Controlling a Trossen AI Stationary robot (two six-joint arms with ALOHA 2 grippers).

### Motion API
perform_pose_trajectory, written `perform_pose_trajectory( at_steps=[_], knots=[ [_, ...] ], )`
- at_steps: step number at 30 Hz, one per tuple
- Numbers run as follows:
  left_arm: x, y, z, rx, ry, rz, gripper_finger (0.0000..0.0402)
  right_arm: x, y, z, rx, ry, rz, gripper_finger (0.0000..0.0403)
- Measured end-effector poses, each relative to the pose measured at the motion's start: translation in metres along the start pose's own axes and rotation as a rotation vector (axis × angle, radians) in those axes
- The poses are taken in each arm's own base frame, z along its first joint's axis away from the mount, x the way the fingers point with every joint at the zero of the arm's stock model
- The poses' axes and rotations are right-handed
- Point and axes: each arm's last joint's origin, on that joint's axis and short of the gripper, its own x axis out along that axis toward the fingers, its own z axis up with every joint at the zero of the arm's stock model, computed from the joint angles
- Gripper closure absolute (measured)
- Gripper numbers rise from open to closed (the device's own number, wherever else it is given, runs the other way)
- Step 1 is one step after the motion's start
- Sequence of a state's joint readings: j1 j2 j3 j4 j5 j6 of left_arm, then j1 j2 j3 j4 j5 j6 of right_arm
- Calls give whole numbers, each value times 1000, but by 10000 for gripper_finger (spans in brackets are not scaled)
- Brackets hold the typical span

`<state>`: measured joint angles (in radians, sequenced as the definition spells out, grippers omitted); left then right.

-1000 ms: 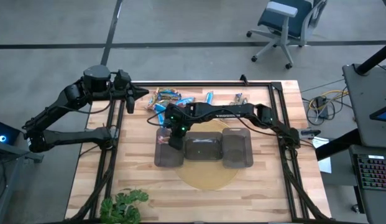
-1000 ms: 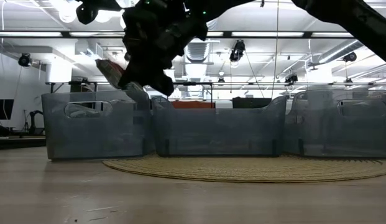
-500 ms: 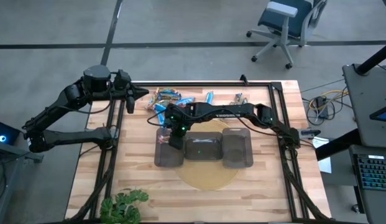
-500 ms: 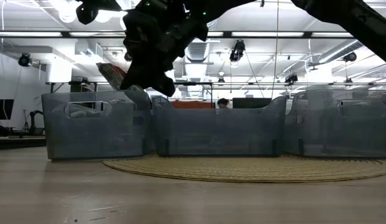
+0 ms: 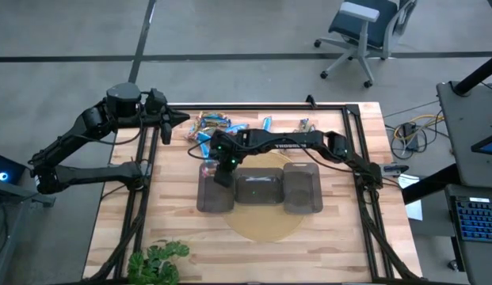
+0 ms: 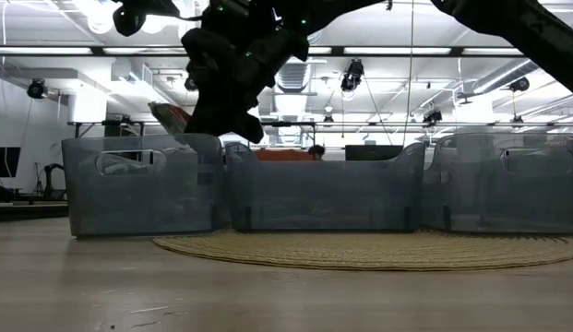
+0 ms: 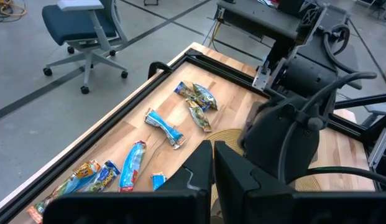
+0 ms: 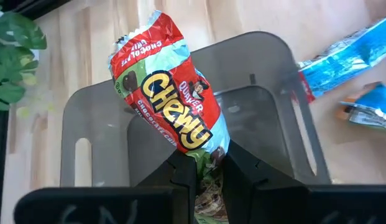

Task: Pick and place Granola Bars by type
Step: Put the red granola bar into the left black bin

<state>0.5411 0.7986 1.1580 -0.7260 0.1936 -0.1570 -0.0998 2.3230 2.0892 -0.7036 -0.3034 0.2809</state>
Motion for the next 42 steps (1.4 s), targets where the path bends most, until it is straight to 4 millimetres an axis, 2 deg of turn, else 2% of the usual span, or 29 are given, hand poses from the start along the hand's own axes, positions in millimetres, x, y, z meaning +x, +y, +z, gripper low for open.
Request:
perform_pose_trajectory(
  at_steps=[4, 26, 42],
  knots=[
    [0, 0, 0, 0, 0, 0, 402, 0, -3, 0, 4, -10, -48, 360],
    [0, 0, 0, 0, 0, 0, 402, 0, -5, -1, 7, -6, -48, 358],
    [0, 0, 0, 0, 1, 0, 402, 1, -6, -4, 29, 27, -55, 254]
  ],
)
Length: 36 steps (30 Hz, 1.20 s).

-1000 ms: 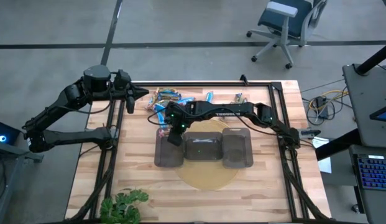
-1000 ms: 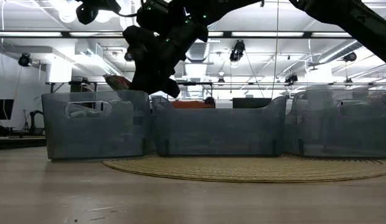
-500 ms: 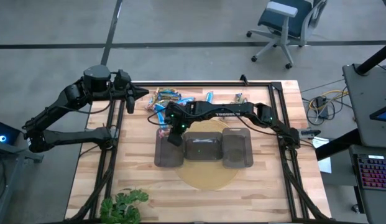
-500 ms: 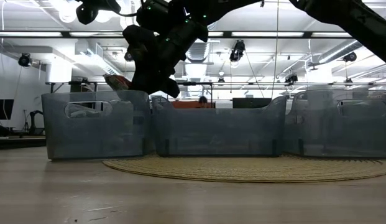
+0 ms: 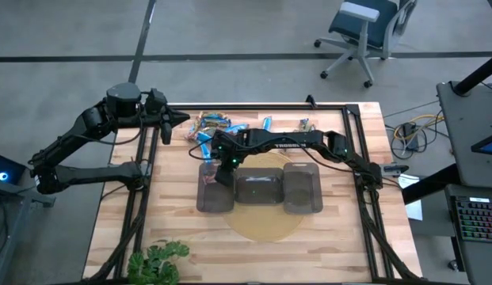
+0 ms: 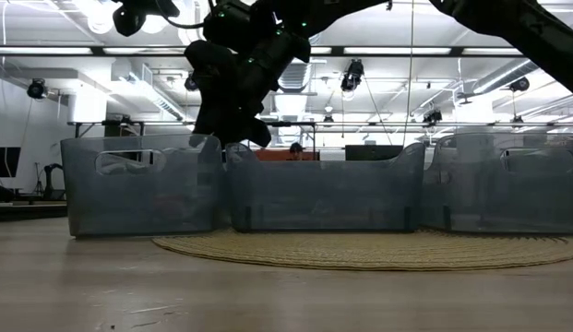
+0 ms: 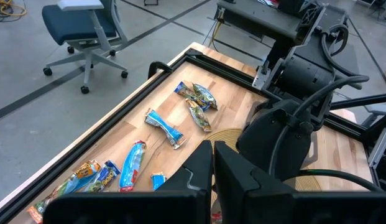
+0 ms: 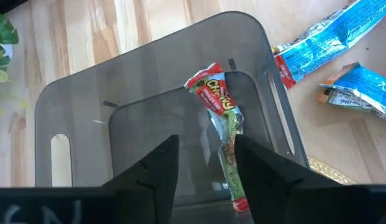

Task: Pick and place Granola Bars by type
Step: Put the red granola bar into the left black bin

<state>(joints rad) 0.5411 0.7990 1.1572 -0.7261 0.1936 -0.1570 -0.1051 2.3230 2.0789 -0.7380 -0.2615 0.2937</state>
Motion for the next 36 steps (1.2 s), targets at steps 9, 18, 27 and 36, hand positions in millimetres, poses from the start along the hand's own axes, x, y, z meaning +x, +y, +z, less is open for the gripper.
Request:
perform_pose_trajectory(
  at_steps=[9, 18, 27, 36],
  knots=[
    [0, 0, 0, 0, 0, 0, 402, 0, 0, 0, -7, -1, 1, 255],
    [0, 0, 0, 0, 0, 0, 402, -1, 0, -2, -11, 23, -2, 320],
    [0, 0, 0, 2, 0, 0, 402, -1, 0, -2, -29, 27, 2, 392],
    [0, 0, 0, 3, 0, 0, 402, -9, 3, 0, -80, 17, 6, 394]
  ],
)
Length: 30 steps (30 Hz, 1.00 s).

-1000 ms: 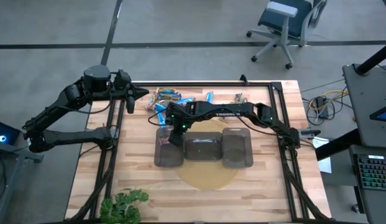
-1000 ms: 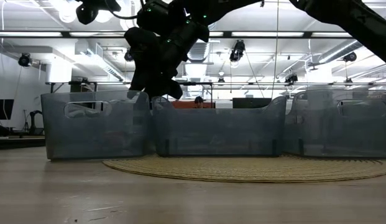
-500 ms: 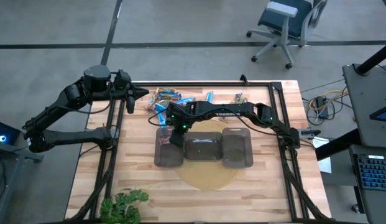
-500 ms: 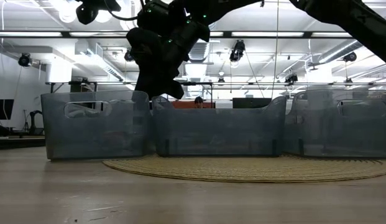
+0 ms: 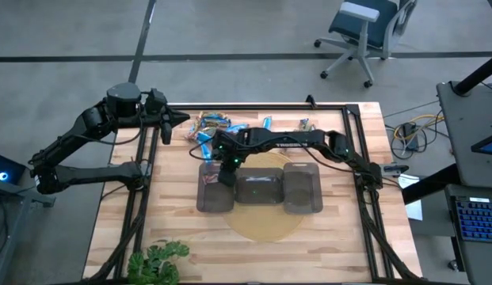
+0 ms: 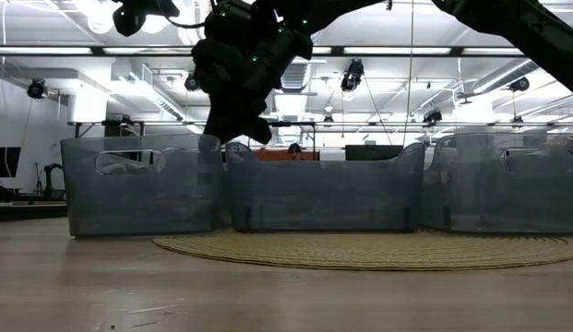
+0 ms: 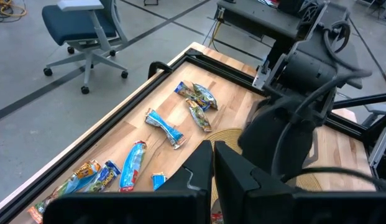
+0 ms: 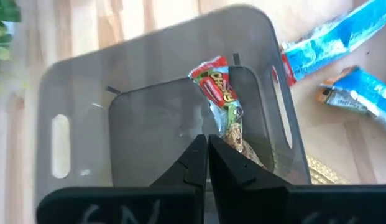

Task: Pick and place Granola Bars by type
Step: Put the red granola bar into the left black bin

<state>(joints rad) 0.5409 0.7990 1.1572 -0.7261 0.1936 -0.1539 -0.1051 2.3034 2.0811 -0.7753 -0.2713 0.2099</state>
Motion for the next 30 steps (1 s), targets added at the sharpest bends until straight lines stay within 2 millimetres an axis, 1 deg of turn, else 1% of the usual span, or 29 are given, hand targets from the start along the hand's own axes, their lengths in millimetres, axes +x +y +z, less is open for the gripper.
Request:
perform_pose_trajectory(
  at_steps=[3, 7, 12, 16, 22, 27, 30],
  knots=[
    [0, 0, 0, 0, 0, 0, 402, -16, 6, 4, -38, -28, 37, 394],
    [0, 0, 0, 0, 0, 0, 402, -48, 17, 11, -72, -92, 60, 394],
    [0, 0, 0, 0, 0, 0, 402, -100, 33, 17, -127, -198, 77, 394],
    [0, 0, 0, 0, 0, 0, 402, -147, 46, 17, -185, -299, 56, 394],
    [0, 0, 0, 0, 0, 0, 402, -218, 58, 8, -236, -460, -76, 394],
    [0, 0, 0, 2, 0, 0, 402, -273, 69, -8, -249, -567, -66, 394],
    [0, 0, 0, 5, 0, 0, 402, -306, 76, -21, -264, -624, -58, 394]
  ],
)
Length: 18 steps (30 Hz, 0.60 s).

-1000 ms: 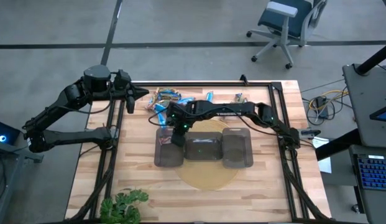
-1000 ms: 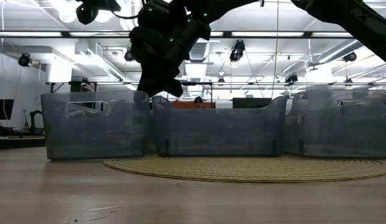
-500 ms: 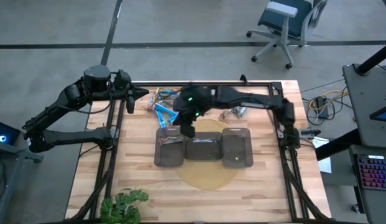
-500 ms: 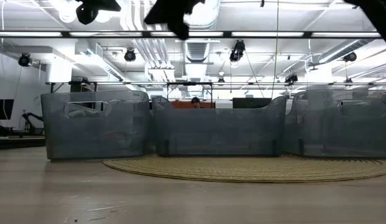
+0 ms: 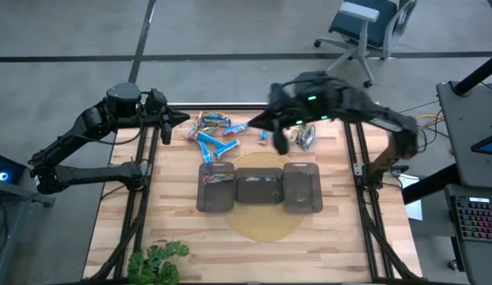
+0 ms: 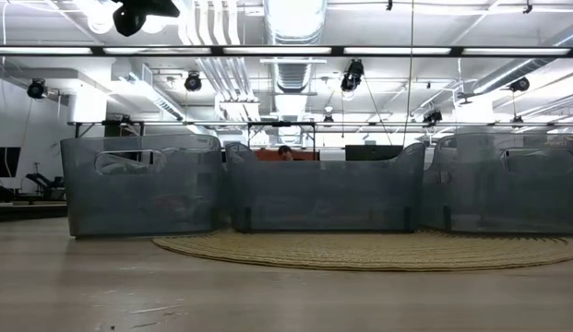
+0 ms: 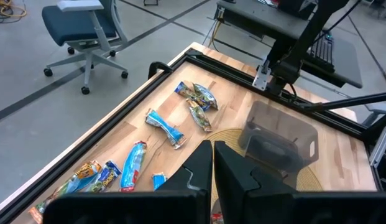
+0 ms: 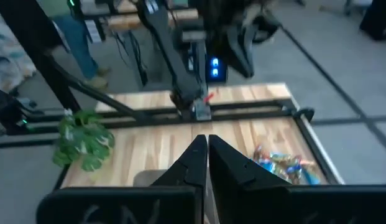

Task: Pick and place Granola Bars by type
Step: Put the red granola bar into the left black bin

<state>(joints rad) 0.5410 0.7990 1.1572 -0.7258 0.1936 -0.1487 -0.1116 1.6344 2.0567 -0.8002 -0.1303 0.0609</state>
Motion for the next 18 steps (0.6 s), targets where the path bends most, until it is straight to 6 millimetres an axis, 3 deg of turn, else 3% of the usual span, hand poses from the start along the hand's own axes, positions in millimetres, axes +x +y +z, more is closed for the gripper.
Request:
perform_pose_trajectory(
  at_steps=[9, 18],
  knots=[
    [0, 0, 0, 16, 0, 0, 402, -100, 10, 8, -14, -130, -96, 394],
    [0, 0, 0, 19, -1, 0, 402, -163, 14, -21, -2, -188, -180, 394]
  ],
)
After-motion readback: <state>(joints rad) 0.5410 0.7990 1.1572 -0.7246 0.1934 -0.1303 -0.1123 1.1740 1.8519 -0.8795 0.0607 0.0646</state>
